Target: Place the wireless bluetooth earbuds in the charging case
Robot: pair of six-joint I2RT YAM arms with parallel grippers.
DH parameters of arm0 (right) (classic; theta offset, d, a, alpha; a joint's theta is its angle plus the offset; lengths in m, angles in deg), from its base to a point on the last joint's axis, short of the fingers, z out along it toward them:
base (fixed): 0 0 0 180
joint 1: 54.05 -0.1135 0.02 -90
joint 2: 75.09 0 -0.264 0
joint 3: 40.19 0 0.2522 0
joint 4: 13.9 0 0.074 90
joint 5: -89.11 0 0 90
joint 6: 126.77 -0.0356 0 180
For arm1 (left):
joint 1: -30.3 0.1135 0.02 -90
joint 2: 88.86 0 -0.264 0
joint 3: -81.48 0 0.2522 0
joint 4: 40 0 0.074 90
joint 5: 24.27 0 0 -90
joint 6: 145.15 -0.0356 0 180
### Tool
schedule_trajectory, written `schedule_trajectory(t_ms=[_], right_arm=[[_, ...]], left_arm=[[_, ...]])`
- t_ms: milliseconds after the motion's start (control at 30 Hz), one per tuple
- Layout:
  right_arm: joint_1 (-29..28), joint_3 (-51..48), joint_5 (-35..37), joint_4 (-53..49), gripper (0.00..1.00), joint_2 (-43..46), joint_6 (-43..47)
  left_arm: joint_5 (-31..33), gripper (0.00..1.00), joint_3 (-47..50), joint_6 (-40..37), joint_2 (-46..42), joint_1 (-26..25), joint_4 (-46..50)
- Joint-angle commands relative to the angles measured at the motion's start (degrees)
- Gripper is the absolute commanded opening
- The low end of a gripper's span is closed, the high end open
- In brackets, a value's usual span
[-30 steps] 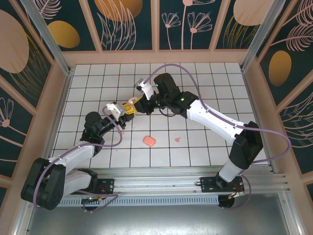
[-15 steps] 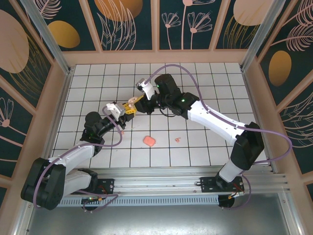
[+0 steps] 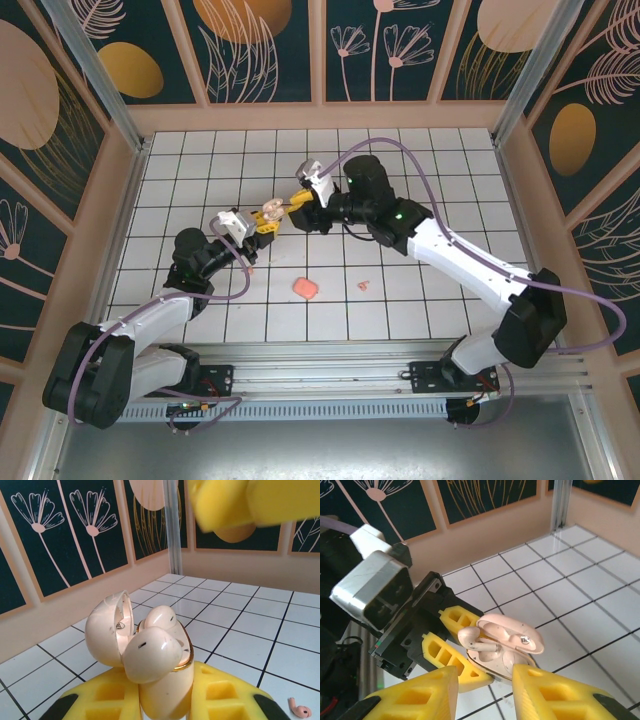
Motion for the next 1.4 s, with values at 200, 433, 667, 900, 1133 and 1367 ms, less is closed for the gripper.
schedule_trajectory(t_ms=[200, 433, 667, 900, 1133, 1367], right_arm=[[0.25, -3.39, -0.72, 7.80, 0.43, 3.31, 19.76], [-1.53, -8.50, -4.74, 13.08, 0.42, 4.01, 36.85], [-3.38, -4.83, -2.39, 11.80, 0.42, -0.01, 39.12], [-4.32, -2.26, -2.22, 12.29, 0.41, -3.18, 39.88], [-4.53, -0.68, -2.30, 12.92, 0.40, -5.25, 39.93], [-4.50, 0.77, -2.38, 12.47, 0.40, -7.05, 40.30]], left_arm=[[-1.29, 0.02, -2.12, 0.33, -0.12, -0.29, -0.18], [-1.10, 0.02, -1.99, 0.09, -0.21, -0.38, 0.07], [-1.00, 0.02, -1.93, 0.14, -0.24, -0.34, 0.03], [-0.92, 0.02, -1.84, 0.05, -0.55, -0.33, 0.09], [-1.02, 0.02, -1.75, 0.05, -0.67, -0.31, 0.18], [-1.14, 0.02, -1.75, -0.11, -0.82, -0.33, 0.26]])
